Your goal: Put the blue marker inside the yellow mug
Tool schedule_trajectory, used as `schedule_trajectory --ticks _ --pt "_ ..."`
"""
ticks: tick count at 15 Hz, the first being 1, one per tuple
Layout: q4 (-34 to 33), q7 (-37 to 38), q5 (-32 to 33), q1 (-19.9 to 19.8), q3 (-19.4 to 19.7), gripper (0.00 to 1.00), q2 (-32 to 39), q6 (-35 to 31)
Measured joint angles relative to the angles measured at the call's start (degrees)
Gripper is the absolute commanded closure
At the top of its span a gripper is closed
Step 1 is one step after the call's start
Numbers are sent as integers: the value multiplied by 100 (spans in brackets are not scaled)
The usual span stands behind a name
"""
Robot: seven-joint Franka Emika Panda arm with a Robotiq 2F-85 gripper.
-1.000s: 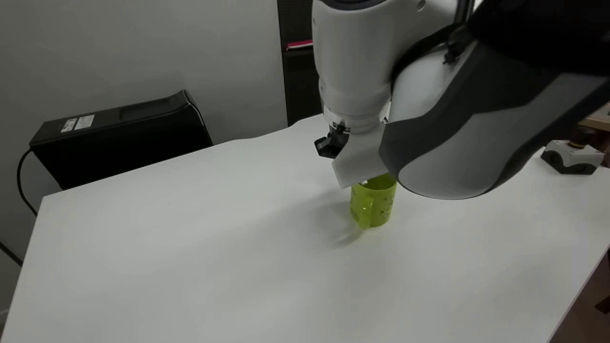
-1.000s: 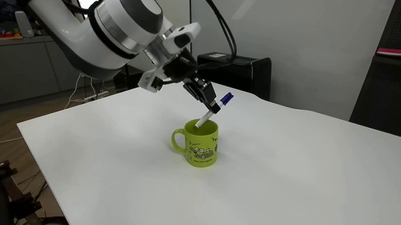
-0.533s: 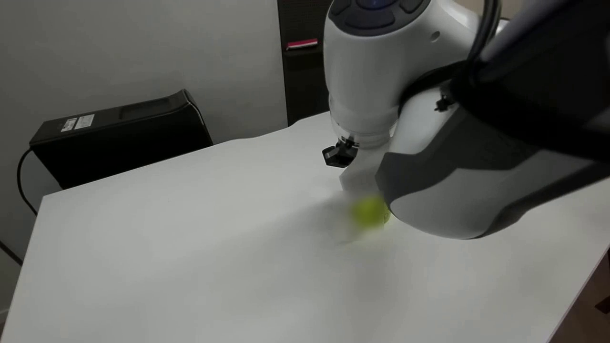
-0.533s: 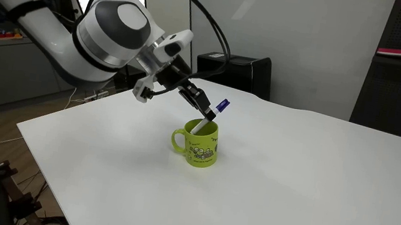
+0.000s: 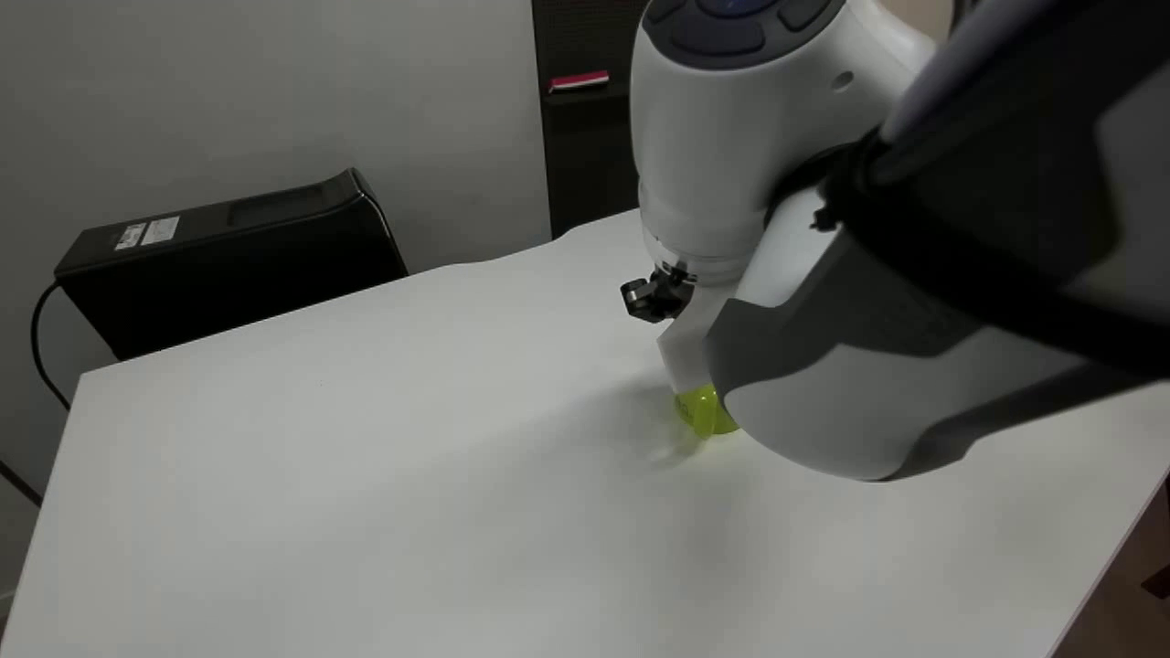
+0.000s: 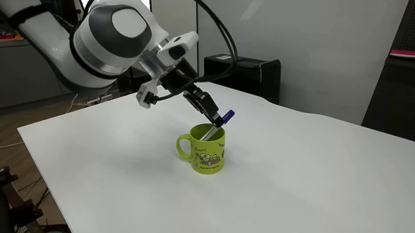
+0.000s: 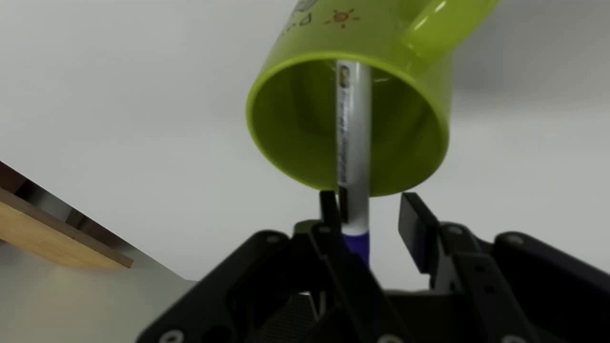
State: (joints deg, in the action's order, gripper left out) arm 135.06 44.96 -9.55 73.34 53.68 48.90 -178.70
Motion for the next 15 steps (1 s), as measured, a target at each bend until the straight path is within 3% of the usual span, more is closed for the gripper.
schedule_trajectory --ticks 4,10,15 --pt "-1 -248 -142 -10 6 2 11 43" --pt "-149 -942 -166 -243 167 0 -75 95" --pt "-497 -2304 49 -1114 -87 0 -740 373"
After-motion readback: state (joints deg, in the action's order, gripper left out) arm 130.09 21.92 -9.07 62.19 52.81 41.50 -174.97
